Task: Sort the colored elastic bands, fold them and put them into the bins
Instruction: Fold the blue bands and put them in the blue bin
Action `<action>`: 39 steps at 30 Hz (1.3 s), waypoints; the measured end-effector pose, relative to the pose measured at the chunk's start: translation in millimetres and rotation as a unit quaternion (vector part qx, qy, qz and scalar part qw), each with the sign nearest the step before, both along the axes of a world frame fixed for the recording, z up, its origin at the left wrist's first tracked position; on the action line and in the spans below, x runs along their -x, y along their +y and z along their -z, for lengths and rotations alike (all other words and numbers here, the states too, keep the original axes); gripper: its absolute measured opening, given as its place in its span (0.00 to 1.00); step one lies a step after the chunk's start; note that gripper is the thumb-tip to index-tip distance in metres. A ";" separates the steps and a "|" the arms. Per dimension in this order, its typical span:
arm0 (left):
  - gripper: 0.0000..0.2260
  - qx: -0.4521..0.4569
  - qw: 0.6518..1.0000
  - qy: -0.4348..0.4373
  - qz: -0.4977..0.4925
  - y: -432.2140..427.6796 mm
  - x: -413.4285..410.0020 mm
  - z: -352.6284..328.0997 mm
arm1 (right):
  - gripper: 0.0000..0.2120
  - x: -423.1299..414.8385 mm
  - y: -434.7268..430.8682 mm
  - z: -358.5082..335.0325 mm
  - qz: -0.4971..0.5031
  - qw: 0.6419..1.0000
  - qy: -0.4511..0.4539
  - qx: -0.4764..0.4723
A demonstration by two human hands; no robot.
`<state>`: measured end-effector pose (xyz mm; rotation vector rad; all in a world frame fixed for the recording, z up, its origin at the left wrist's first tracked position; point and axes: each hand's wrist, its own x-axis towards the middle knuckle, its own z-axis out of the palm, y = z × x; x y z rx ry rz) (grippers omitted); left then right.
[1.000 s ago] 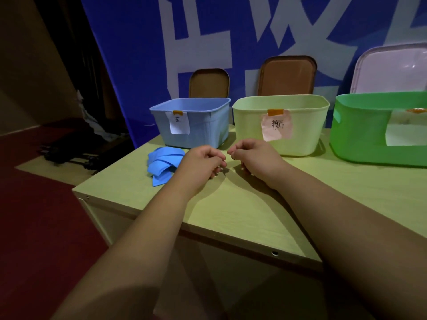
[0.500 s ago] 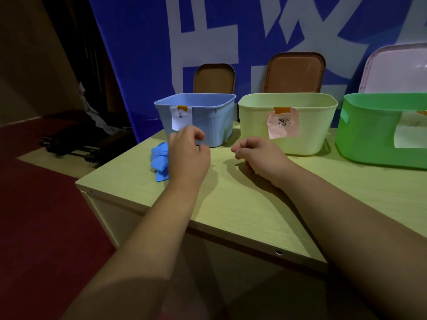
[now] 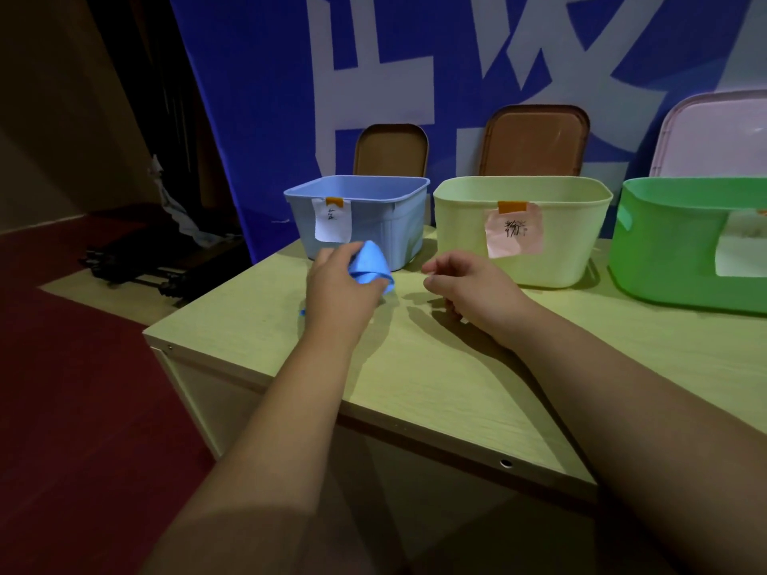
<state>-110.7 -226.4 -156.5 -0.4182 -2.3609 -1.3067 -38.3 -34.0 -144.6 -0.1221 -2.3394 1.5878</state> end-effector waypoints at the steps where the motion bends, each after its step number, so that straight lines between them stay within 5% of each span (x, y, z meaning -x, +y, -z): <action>1: 0.27 -0.021 0.998 0.001 0.052 1.2 -2.9 -1.3 | 0.11 -0.1 -0.2 -0.9 -0.007 1.000 0.005 0.009; 6: 0.28 0.000 0.987 0.004 0.158 2.8 -12.7 -5.2 | 0.25 3.4 1.6 1.9 -0.029 0.999 0.013 -0.008; 15: 0.28 -0.018 0.981 0.016 0.194 2.6 -15.7 -6.8 | 0.20 7.5 -1.9 0.2 0.005 0.990 -0.021 -0.141; 19: 0.26 -0.015 0.992 0.045 0.120 3.4 -10.2 -5.8 | 0.08 7.3 -0.5 -3.8 0.060 0.993 -0.004 -0.099; 29: 0.15 -0.005 0.987 0.049 -0.152 -3.5 4.2 -2.7 | 0.10 -0.7 11.2 -15.2 0.187 0.967 0.160 0.063; 34: 0.10 -0.040 0.987 0.116 0.108 10.1 -21.9 -11.6 | 0.10 -1.0 12.5 -16.0 0.162 0.971 0.150 0.095; 39: 0.18 -0.123 0.953 -0.039 0.274 27.1 -53.0 -16.4 | 0.07 -5.1 11.6 -20.3 0.107 0.977 0.164 0.080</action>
